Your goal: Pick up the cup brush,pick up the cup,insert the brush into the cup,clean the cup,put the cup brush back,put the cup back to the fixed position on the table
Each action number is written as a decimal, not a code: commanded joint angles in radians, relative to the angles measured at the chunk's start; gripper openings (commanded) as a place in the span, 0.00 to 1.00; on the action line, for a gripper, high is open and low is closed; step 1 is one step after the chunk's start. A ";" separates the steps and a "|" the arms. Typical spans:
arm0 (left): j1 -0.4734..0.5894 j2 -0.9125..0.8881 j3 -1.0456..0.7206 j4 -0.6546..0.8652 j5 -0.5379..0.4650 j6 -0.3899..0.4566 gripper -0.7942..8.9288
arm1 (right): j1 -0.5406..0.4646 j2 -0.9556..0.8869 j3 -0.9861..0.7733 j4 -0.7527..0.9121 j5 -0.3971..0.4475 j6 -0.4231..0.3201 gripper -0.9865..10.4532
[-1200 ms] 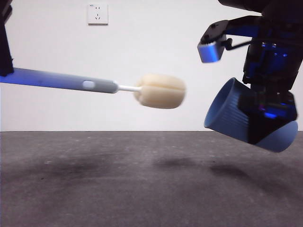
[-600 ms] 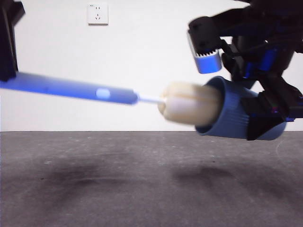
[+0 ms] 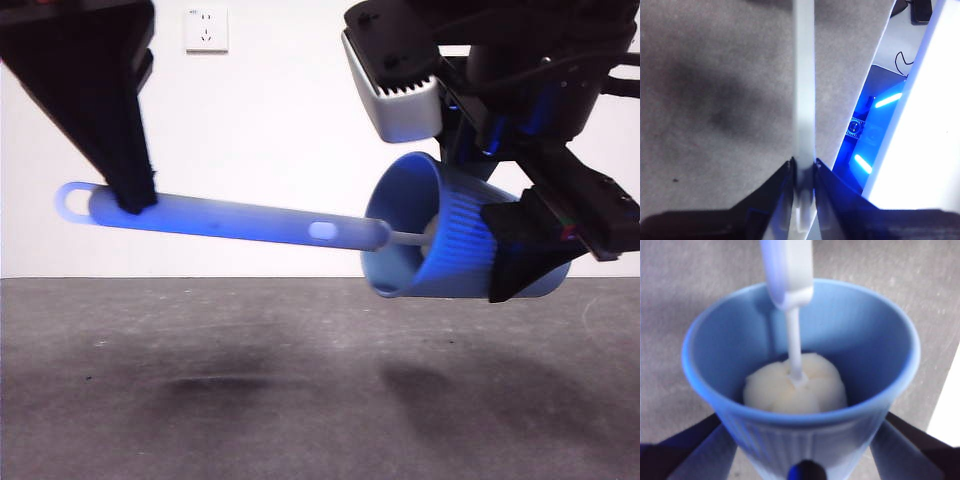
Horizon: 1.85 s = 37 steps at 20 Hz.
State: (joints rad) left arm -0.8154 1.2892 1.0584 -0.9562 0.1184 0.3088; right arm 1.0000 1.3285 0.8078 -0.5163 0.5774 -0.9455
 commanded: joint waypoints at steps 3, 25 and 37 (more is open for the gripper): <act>-0.028 0.009 -0.004 0.048 0.010 -0.029 0.07 | 0.023 0.005 0.003 0.021 -0.017 0.004 0.07; -0.002 -0.061 -0.004 -0.093 -0.134 -0.042 0.07 | -0.105 0.005 0.003 0.023 0.018 0.005 0.07; -0.040 -0.003 -0.004 0.018 -0.059 -0.055 0.07 | 0.001 0.005 0.003 0.064 0.032 0.011 0.07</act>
State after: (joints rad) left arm -0.8501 1.2808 1.0580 -0.9600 0.0502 0.2569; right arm 0.9939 1.3285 0.8078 -0.4721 0.6212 -0.9466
